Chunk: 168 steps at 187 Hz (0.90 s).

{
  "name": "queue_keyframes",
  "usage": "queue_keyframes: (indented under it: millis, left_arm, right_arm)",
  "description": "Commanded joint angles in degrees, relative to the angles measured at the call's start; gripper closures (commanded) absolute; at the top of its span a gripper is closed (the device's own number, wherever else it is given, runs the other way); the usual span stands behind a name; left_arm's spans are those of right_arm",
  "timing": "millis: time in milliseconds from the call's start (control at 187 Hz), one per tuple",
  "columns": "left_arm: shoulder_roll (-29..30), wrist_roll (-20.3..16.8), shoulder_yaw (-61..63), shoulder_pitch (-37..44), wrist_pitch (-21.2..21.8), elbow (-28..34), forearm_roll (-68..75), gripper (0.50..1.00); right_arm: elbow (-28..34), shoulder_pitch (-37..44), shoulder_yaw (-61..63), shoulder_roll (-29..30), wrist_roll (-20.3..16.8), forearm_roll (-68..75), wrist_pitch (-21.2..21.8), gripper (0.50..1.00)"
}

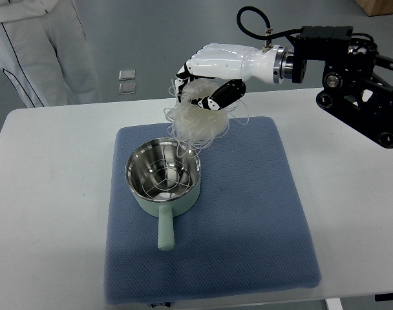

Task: Put vermicelli into pot with right hand
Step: 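Lower the vermicelli into the steel pot and open the right hand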

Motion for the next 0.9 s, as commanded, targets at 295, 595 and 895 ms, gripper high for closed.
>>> queue_keyframes:
  millis: [295,595,895]
  left_arm:
    - [0.0,0.0,0.0,0.0,0.01,0.0,0.0,0.5]
    - [0.0,0.0,0.0,0.0,0.01,0.0,0.0,0.5]
    - [0.0,0.0,0.0,0.0,0.01,0.0,0.0,0.5]
  right_arm:
    - [-3.52,-3.35,-0.07,9.21,-0.26,-0.38,-0.56,1.0]
    - [-6.15,-7.92,-0.15,12.02,-1.32,-0.81,-2.59,1.0]
    - [-7.82,-10.47,-0.77,12.46,-1.23,-0.55,-5.49,1.0]
